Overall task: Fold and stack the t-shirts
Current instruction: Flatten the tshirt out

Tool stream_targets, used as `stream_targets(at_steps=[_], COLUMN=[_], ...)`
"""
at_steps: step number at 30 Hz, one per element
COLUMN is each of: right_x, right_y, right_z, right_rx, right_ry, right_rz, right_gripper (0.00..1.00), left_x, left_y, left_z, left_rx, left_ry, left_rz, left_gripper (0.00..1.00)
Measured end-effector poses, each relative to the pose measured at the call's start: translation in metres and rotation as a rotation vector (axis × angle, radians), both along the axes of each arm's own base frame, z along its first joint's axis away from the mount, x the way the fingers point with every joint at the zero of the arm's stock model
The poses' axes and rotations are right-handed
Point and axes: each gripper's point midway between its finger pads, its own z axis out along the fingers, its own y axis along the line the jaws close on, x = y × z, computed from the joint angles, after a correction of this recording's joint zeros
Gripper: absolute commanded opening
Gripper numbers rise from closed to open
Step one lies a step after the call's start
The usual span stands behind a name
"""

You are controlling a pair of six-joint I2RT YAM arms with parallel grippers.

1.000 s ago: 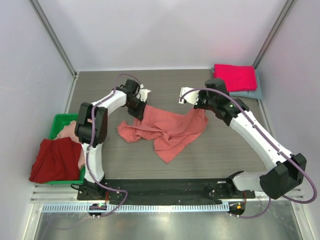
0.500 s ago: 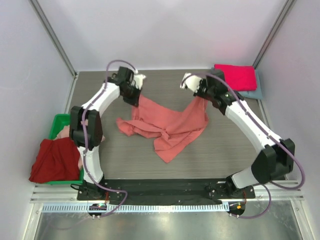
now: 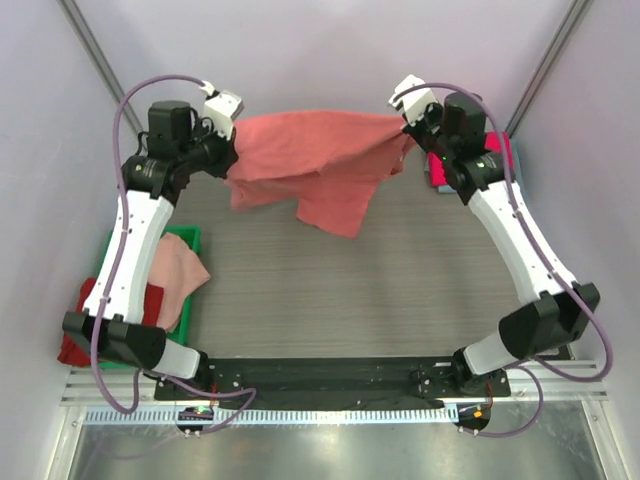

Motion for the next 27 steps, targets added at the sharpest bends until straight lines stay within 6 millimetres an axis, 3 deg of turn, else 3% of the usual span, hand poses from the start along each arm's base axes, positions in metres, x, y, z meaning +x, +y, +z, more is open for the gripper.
stream_targets(at_steps=[4,7,9,10,13,15,17,20,21,24,25,27], right_x=[-0.040,-0.085,-0.107,-0.116,-0.125,-0.116,-0.098,-0.059,-0.048,-0.019,-0.014,-0.005], right_y=[0.004,-0.002,-0.007,-0.009,-0.012,-0.011,-0.009,-0.012,-0.015,-0.029,-0.036,-0.050], right_z=[0.052,0.102,0.123,0.131,0.126,0.099,0.055,-0.039,-0.071,-0.164,-0.187,-0.208], right_rx=[0.089,0.151,0.173,0.180,0.176,0.147,0.102,0.019,-0.003,-0.055,-0.071,-0.086], right_ry=[-0.091,-0.198,-0.252,-0.276,-0.281,-0.231,-0.136,0.074,0.149,0.364,0.425,0.489], right_rz=[0.062,0.092,0.102,0.105,0.105,0.100,0.092,0.061,0.047,-0.030,-0.060,-0.101], right_gripper=[0.01,0.01,0.01,0.01,0.01,0.01,0.01,0.01,0.07,0.51,0.53,0.54], left_x=[-0.033,-0.054,-0.061,-0.062,-0.056,-0.045,-0.031,-0.006,0.001,0.028,0.039,0.051], left_y=[0.004,0.005,0.003,0.002,-0.002,-0.007,-0.014,-0.025,-0.027,-0.034,-0.034,-0.032], left_z=[0.000,0.005,0.009,0.010,-0.005,-0.031,-0.066,-0.131,-0.150,-0.202,-0.214,-0.220], left_rx=[0.007,0.004,0.003,0.002,0.007,0.025,0.042,0.063,0.066,0.076,0.084,0.097], left_ry=[0.020,0.019,0.011,0.009,0.046,0.112,0.202,0.372,0.420,0.544,0.562,0.557], left_rz=[-0.016,-0.038,-0.057,-0.067,-0.089,-0.107,-0.124,-0.133,-0.130,-0.100,-0.074,-0.034], left_gripper=[0.00,0.00,0.00,0.00,0.02,0.04,0.04,0.09,0.11,0.29,0.31,0.34])
